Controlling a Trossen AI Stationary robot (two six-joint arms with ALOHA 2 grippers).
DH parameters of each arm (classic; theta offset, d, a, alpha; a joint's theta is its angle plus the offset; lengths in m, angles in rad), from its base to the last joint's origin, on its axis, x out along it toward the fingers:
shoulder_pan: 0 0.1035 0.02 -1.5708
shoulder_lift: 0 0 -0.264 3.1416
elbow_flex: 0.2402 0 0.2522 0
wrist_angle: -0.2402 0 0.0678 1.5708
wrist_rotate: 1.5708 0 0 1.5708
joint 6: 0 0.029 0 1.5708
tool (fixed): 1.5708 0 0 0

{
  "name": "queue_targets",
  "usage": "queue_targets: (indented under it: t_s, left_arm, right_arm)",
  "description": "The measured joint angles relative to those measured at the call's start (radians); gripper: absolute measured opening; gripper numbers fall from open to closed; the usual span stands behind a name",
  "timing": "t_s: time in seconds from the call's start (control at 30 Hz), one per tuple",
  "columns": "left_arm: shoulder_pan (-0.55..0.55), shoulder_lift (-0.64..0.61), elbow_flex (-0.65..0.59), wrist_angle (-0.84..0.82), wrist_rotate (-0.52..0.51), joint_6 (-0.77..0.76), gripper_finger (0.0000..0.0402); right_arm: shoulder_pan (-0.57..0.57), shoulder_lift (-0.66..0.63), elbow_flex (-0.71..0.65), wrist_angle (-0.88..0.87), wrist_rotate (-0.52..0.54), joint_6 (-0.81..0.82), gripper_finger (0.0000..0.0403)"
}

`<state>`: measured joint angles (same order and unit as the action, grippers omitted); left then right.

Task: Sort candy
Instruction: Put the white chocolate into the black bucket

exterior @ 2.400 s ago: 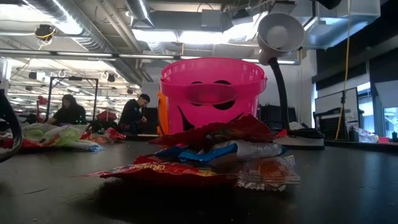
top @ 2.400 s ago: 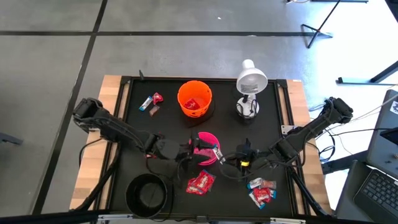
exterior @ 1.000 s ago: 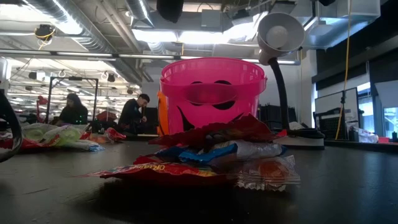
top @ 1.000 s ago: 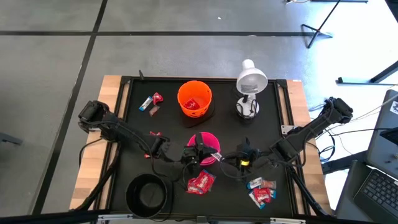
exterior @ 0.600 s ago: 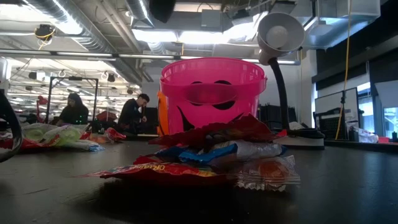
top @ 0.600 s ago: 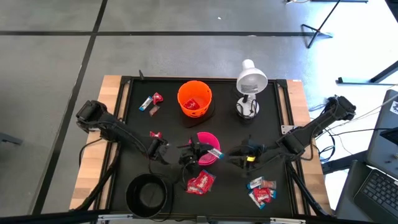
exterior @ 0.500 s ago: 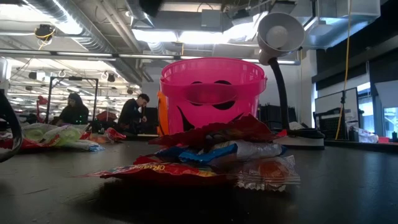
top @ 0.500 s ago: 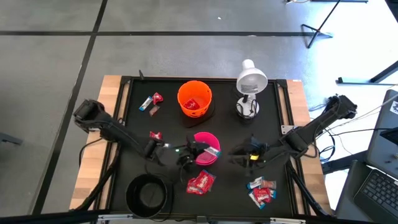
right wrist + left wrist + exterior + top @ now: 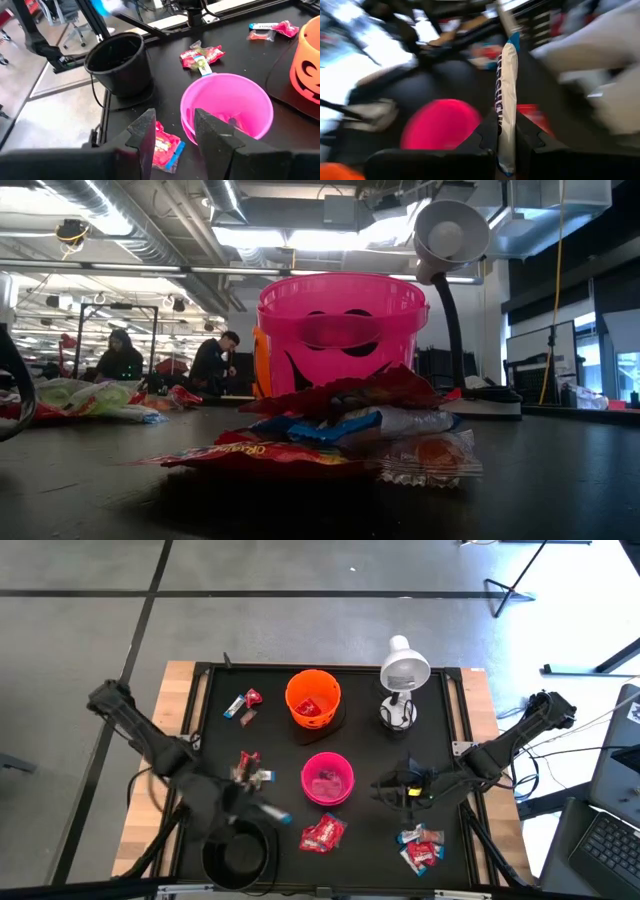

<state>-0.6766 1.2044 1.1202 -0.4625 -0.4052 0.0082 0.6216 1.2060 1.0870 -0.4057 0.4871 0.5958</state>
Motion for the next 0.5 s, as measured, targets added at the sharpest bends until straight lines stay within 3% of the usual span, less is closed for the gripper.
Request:
queue_targets:
  t_s: [0.13,0.3,0.5]
  left_arm:
    - [-0.075,-0.043,0.000,-0.097,0.125,-0.213,0.0016]
    - [-0.136,-0.014,0.000,-0.289,0.146,-0.506,0.0016]
    - [-0.139,0.055,0.000,-0.334,0.234,-0.655,0.0016]
  right_arm:
    - [0.000,0.000,0.000,-0.020,0.000,0.000,0.0131]
    - [0.000,0.000,0.000,-0.016,0.010,0.000,0.0131]
    - [0.000,0.000,0.000,-0.017,0.017,0.000,0.0131]
